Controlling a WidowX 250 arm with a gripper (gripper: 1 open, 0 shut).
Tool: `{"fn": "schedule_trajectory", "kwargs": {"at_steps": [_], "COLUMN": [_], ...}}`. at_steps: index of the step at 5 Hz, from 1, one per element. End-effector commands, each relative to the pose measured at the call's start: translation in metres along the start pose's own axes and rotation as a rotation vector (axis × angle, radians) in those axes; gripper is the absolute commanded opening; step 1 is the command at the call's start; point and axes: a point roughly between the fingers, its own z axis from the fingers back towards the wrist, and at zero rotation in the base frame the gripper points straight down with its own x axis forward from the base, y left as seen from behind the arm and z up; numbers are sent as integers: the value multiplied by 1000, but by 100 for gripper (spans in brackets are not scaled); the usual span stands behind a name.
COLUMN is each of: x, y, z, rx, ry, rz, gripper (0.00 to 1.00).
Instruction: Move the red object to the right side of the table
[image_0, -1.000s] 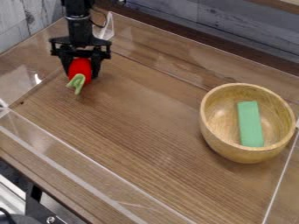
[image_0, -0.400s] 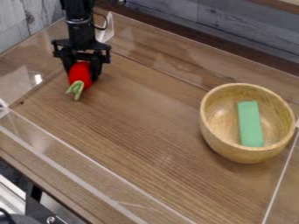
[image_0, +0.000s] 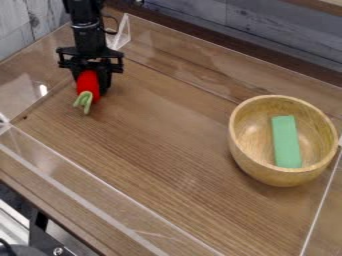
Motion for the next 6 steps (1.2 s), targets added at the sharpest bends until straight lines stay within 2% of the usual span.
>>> {"fn": "schedule_trajectory", "kwargs": {"at_steps": [1, 2, 3, 4, 5, 6], "x": [4, 0, -2, -11, -19, -19], "y": [5, 6, 6, 11, 16, 18], "z": [21, 28, 34, 27, 21, 24], "rx": [-8, -5, -3, -24, -47, -65], "ry": [-36, -16, 0, 12, 20, 17], "rz": [2, -116, -226, -238, -242, -171], "gripper": [100, 0, 0, 100, 100, 0]}}
